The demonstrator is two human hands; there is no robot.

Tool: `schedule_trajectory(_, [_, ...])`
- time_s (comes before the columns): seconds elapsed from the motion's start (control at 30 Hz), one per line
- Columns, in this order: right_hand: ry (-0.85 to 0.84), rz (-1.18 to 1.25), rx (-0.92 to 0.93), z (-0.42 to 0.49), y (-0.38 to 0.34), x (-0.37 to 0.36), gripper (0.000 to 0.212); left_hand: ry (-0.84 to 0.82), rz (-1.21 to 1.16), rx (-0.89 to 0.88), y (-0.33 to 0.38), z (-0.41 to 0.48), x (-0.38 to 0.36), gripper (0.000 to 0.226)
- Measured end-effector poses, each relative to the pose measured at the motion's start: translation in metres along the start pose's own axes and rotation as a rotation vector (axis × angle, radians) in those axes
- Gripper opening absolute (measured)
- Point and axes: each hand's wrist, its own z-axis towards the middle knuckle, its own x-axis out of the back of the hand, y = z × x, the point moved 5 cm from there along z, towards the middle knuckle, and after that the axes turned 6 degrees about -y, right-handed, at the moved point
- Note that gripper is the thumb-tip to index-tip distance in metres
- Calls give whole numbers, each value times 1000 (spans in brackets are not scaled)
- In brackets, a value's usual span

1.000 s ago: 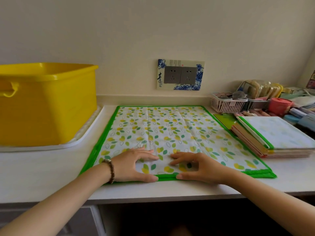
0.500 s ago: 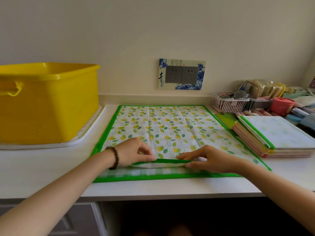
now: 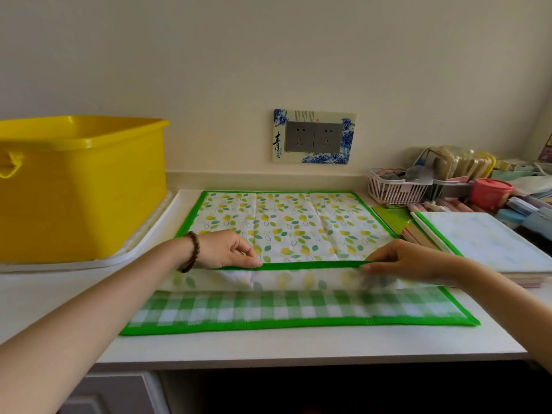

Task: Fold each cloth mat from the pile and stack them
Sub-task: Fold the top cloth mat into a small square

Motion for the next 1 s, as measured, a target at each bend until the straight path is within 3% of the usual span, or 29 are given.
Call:
schedule_trajectory(0.2, [-169, -18, -17, 3, -16, 27, 23, -108, 9, 60, 11, -10, 27, 26])
schedule_trajectory(0.3, [-152, -166, -26, 16, -23, 46, 32, -92, 41, 112, 16, -8, 45, 30])
schedule_trajectory(0.47, [-4, -409, -77, 53, -25, 66, 15, 237, 235, 57, 18, 18, 75, 15])
schedule_trajectory(0.57, [-11, -505, -129, 77, -16, 71, 25, 359, 401, 84, 19, 33, 72, 12])
schedule_trajectory(0.7, [-5, -372, -143, 103, -1, 75, 26, 420, 411, 74, 17, 45, 46, 34])
schedule_trajectory(0.87, [93, -206, -126, 132, 23, 72, 22, 277, 242, 2, 10, 58, 4, 54])
schedule_trajectory(1.0, [213, -206, -78, 148, 41, 67, 11, 239, 357, 60, -1, 66, -8, 60])
